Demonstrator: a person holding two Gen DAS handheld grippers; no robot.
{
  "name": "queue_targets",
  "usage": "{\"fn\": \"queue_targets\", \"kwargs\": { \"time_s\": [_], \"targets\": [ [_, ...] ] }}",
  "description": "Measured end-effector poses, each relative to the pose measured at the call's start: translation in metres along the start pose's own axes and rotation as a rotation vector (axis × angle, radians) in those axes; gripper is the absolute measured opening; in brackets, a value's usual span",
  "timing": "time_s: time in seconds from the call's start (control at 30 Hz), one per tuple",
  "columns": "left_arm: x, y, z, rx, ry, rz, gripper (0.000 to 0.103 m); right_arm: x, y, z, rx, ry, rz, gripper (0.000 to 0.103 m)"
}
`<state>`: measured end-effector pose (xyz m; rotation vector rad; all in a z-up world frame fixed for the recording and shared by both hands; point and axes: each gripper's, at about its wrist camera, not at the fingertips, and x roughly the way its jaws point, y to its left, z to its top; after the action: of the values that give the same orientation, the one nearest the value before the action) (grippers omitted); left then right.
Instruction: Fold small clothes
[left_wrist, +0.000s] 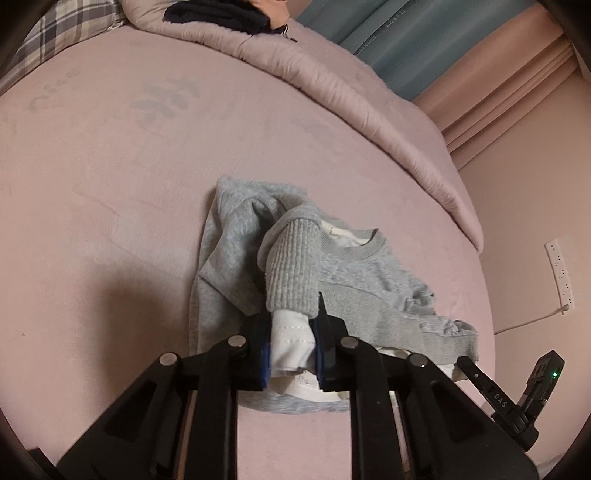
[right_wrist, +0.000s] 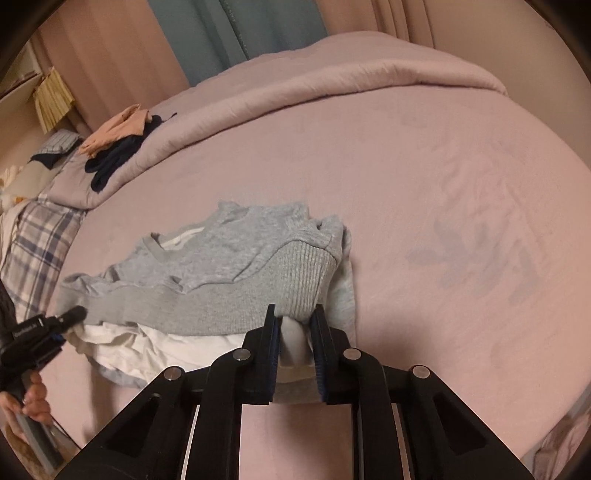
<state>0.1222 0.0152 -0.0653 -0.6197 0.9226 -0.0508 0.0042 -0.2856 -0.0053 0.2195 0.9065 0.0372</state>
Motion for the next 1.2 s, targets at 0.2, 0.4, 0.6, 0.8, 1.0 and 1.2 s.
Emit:
{"fn": "queue_targets", "kwargs": {
  "time_s": [0.2, 0.4, 0.6, 0.8, 1.0, 1.2],
  "targets": [
    [-0.012, -0.009, 0.013, 0.017, -0.041, -0.028, 0.015, -0.009, 0.006, 0.014, -0.007, -0.04, 0.052, 0.014],
    [-0.01, -0.011, 0.035, 0.002, -0.064, -0.025, 0.015, -0.01, 0.004, 0.048, 0.024, -0.096, 0.128, 0.013],
    [0.013, -0.004, 0.06, -0.034, -0.06, 0.019, 0.015, 0.016, 0.001, 0.083, 0.09, -0.091, 0.183, 0.009],
    [0.057, 0.007, 0.078, -0.068, 0.011, 0.071, 0.018, 0.06, 0.013, 0.11, 0.084, -0.052, 0.142, 0.008],
    [0.065, 0.008, 0.084, -0.02, -0.021, 0.146, 0.055, 0.111, 0.015, 0.116, 0.101, 0.017, 0.036, 0.008],
    [0.038, 0.011, 0.081, -0.002, -0.055, 0.15, 0.079, 0.116, 0.016, 0.113, 0.093, 0.038, -0.004, 0.017]
  ]
}}
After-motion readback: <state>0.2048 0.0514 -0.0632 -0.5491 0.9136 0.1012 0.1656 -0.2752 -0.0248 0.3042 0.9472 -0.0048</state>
